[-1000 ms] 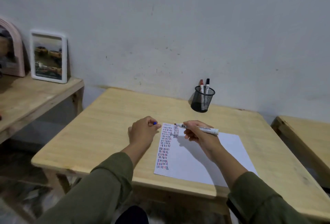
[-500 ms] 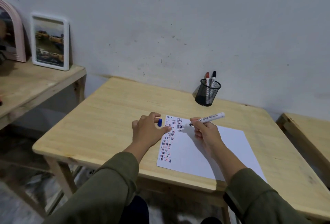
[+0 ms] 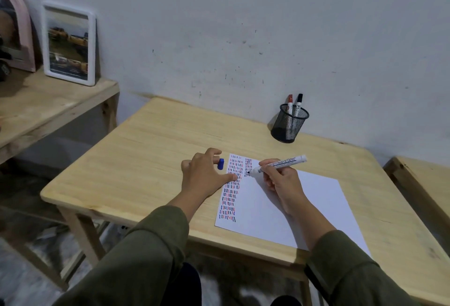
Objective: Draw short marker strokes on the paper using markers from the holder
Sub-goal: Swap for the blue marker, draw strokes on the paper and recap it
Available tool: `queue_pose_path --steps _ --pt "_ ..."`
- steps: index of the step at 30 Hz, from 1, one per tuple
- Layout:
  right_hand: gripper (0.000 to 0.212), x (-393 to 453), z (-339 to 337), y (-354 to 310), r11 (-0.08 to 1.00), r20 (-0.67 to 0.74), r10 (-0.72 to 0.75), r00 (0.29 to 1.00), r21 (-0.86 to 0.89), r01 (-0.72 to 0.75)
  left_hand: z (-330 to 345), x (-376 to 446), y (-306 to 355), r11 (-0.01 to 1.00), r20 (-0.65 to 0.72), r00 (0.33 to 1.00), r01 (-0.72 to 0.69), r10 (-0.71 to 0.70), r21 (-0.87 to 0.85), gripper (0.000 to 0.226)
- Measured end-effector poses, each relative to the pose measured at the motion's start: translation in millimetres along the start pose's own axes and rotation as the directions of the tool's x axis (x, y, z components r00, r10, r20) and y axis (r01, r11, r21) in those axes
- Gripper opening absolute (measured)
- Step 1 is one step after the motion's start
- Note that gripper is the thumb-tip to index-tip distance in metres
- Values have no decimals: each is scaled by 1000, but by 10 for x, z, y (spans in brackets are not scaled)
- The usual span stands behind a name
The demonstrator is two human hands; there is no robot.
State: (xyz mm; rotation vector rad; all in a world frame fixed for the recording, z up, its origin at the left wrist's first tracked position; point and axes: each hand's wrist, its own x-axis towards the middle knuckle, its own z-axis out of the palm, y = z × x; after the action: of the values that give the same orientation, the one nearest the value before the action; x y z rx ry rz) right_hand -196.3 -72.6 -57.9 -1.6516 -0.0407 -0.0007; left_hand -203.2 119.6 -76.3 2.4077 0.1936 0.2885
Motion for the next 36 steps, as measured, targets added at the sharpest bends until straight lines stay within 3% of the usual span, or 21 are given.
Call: queue_pose_path --steps 13,36 --pt "12 -45 12 22 993 -107 -33 994 -120 20 0 -16 11 1000 -1 1000 1 -1 5 80" --pt "13 -59 29 3 984 -104 -32 994 -180 12 -19 -16 21 1000 17 1000 10 -10 4 80"
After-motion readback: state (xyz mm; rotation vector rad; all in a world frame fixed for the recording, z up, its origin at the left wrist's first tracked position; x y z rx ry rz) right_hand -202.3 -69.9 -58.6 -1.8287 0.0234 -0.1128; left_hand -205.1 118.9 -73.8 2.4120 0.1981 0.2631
